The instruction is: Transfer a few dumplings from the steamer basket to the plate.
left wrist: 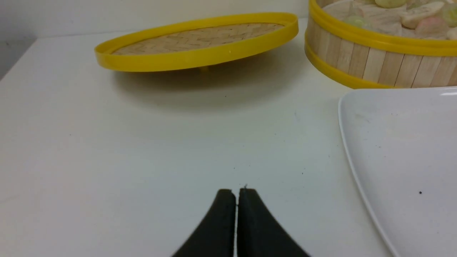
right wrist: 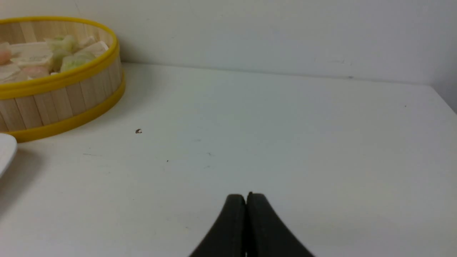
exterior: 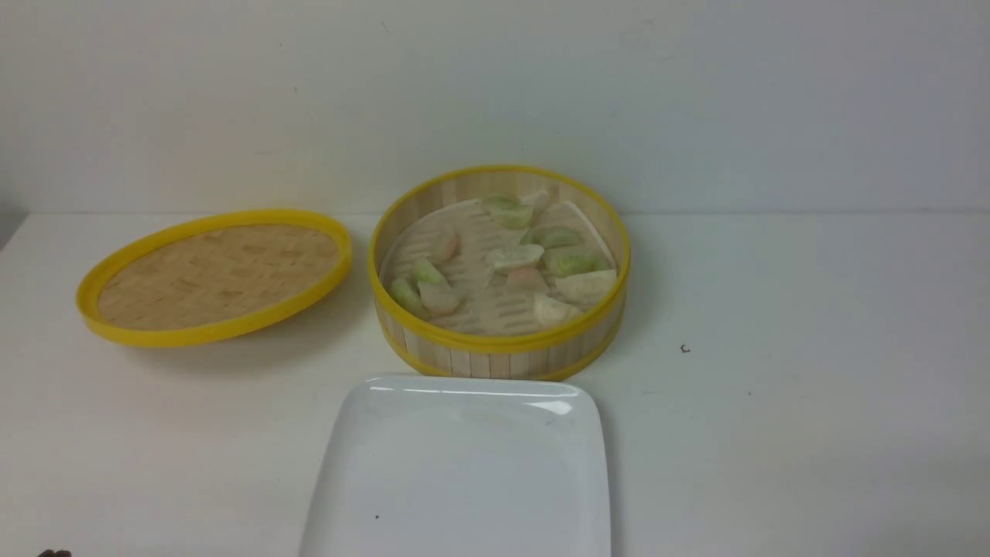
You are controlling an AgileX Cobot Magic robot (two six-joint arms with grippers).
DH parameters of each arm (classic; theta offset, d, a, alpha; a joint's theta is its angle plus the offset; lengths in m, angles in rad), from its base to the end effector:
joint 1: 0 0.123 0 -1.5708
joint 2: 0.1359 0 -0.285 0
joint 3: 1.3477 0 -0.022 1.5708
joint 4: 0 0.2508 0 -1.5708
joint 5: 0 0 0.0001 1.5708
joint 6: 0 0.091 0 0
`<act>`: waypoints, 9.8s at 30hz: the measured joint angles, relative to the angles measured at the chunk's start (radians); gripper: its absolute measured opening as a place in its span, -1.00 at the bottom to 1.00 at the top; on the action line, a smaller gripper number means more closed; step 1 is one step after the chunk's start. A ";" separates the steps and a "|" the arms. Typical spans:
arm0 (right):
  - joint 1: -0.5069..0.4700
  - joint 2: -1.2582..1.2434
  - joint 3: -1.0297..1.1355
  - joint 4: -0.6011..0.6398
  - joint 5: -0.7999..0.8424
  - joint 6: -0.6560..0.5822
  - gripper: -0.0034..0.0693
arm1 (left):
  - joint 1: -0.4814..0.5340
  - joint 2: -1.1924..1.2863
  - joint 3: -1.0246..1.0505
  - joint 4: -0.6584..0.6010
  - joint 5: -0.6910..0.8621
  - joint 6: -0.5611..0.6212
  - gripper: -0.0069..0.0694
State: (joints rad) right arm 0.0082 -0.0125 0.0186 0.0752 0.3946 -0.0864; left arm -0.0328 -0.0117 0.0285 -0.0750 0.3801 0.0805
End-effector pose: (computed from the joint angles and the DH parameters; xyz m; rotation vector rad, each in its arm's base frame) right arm 0.0519 0.0031 0.1723 -0.0435 1.8827 0.0212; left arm 0.0523 -0.0043 0.1702 0.0601 1.8787 -0.0412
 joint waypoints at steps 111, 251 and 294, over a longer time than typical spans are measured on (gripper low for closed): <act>0.013 0.775 -0.801 0.406 0.782 -0.081 -0.94 | -0.325 2.186 -1.997 -0.064 0.661 0.215 -0.79; 0.691 2.027 -1.580 0.410 0.662 -0.098 0.39 | -0.354 0.908 -1.257 0.053 0.881 -0.126 -0.83; 0.691 -0.002 -0.451 -0.379 0.148 0.492 -0.94 | -0.354 0.621 -0.816 -0.079 0.334 -0.064 -0.83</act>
State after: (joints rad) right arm 0.6994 -0.0142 -0.4321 -0.3042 0.5426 0.4061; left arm -0.3868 0.6092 -0.7878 -0.1537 0.7145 0.0163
